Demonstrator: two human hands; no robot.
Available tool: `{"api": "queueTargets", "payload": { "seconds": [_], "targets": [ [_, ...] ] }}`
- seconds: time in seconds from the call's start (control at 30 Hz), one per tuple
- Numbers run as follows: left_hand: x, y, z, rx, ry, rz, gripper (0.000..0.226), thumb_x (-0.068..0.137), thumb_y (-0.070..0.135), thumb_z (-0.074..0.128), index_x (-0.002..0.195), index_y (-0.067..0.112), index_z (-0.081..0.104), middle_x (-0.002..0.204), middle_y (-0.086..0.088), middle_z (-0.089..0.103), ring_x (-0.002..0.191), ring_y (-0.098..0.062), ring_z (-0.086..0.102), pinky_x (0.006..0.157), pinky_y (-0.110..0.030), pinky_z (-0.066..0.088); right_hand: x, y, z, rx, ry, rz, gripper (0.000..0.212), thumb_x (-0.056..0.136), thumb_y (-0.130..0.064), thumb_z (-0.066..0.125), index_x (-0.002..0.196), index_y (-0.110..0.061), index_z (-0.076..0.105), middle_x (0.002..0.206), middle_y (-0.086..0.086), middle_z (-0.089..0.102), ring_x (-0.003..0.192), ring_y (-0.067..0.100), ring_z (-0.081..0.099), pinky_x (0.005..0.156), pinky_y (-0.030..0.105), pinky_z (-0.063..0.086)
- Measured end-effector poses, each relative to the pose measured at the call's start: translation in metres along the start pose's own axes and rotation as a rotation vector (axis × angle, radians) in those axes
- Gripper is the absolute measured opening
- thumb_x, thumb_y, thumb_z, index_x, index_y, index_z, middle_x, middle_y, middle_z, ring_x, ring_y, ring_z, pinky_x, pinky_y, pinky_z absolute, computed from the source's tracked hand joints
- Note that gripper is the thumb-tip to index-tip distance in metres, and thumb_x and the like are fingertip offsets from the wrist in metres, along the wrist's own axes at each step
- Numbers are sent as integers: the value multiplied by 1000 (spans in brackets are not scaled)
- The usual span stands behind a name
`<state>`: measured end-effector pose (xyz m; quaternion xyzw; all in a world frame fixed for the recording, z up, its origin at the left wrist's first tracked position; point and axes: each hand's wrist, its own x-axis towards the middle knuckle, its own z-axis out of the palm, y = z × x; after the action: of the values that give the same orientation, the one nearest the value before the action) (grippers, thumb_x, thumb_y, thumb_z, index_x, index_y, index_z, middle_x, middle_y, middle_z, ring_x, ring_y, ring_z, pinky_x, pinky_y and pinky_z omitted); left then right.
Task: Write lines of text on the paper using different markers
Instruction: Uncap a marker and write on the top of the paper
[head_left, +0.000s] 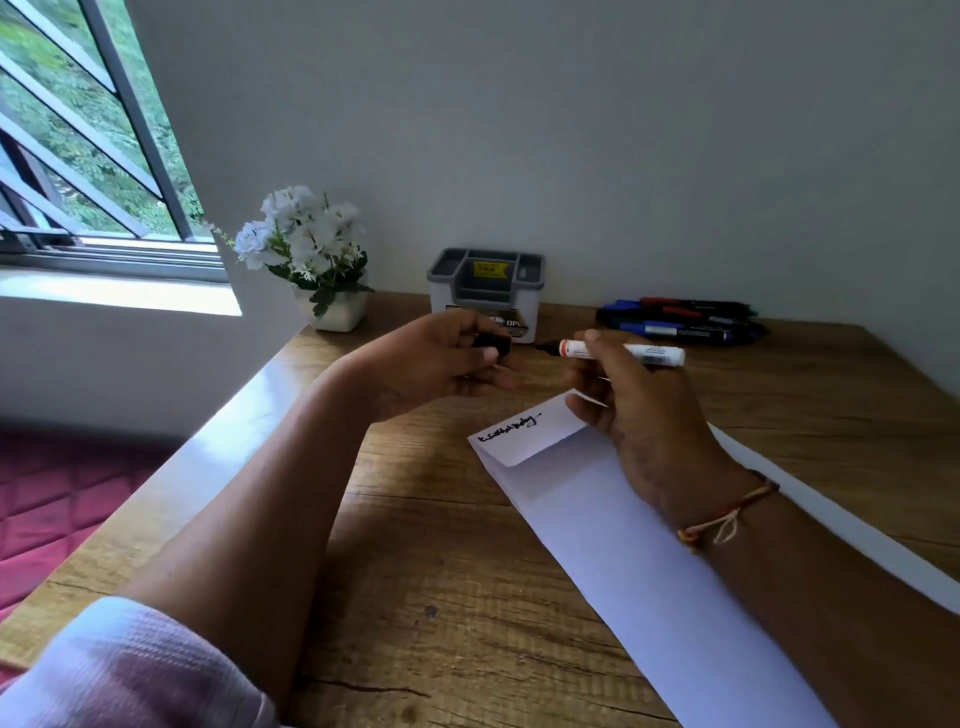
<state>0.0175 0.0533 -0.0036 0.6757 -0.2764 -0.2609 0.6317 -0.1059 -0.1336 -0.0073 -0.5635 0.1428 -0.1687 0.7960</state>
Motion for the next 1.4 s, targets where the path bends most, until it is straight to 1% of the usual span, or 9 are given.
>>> {"api": "queueTargets", "payload": {
  "seconds": [0.1, 0.2, 0.4, 0.67, 0.83, 1.03, 1.2, 1.33, 1.4],
  "targets": [
    [1, -1, 1, -44, -11, 12, 28, 89, 11, 62, 118, 11, 62, 100, -6, 74, 98, -20, 71, 79, -27, 57, 0, 0, -1, 20, -38, -27, 17, 94, -30, 67, 84, -20, 77, 80, 1, 78, 70, 8, 73, 56, 23, 57],
    [1, -1, 2, -80, -38, 3, 32, 84, 16, 65, 116, 13, 66, 102, -7, 72, 99, -20, 69, 80, -28, 56, 0, 1, -3, -2, -67, -45, 17, 94, -33, 66, 88, -21, 76, 81, 1, 78, 72, 9, 74, 58, 24, 57],
    [-1, 1, 7, -100, -74, -32, 30, 92, 8, 59, 121, 8, 63, 99, -9, 71, 94, -16, 68, 79, -25, 56, 1, 2, -3, -30, -96, -61, 19, 95, -34, 65, 98, -17, 74, 82, 1, 78, 74, 9, 74, 59, 22, 56],
    [-5, 5, 12, -85, -84, -56, 24, 97, 4, 52, 120, 6, 61, 93, -6, 70, 88, -14, 68, 76, -24, 56, 3, 3, -5, -56, -101, -100, 15, 96, -32, 65, 94, -20, 74, 81, 2, 77, 73, 10, 74, 58, 23, 56],
    [-5, 5, 12, -149, -103, -49, 37, 87, 9, 61, 123, 4, 60, 97, -11, 69, 88, -16, 68, 79, -26, 57, 3, 2, -5, -44, -106, -110, 15, 96, -31, 65, 96, -19, 72, 80, 1, 77, 72, 10, 74, 59, 23, 56],
    [-4, 2, 10, -184, -129, -32, 33, 85, 8, 65, 118, 8, 66, 99, -10, 70, 91, -16, 69, 80, -27, 57, 4, 2, -6, -75, -129, -150, 10, 96, -29, 65, 92, -22, 72, 82, 0, 78, 74, 11, 74, 59, 23, 57],
    [-5, 2, 10, -223, -146, -25, 32, 85, 8, 65, 118, 9, 67, 99, -10, 70, 90, -16, 69, 81, -28, 57, 4, 0, -6, -105, -134, -181, 10, 96, -29, 65, 96, -21, 70, 84, 0, 78, 74, 10, 74, 60, 22, 57],
    [-6, 4, 11, -233, -158, -30, 34, 84, 8, 67, 118, 9, 67, 100, -10, 70, 91, -17, 69, 80, -28, 57, 4, -1, -7, -141, -131, -212, 11, 96, -29, 64, 97, -20, 70, 90, 5, 77, 75, 11, 74, 61, 23, 57],
    [-6, 4, 11, -234, -161, -26, 34, 82, 11, 70, 116, 11, 69, 100, -10, 70, 91, -17, 69, 81, -28, 58, 4, -1, -7, -128, -130, -221, 12, 97, -29, 63, 96, -20, 71, 88, 3, 77, 75, 12, 73, 62, 23, 57]
  ]
}}
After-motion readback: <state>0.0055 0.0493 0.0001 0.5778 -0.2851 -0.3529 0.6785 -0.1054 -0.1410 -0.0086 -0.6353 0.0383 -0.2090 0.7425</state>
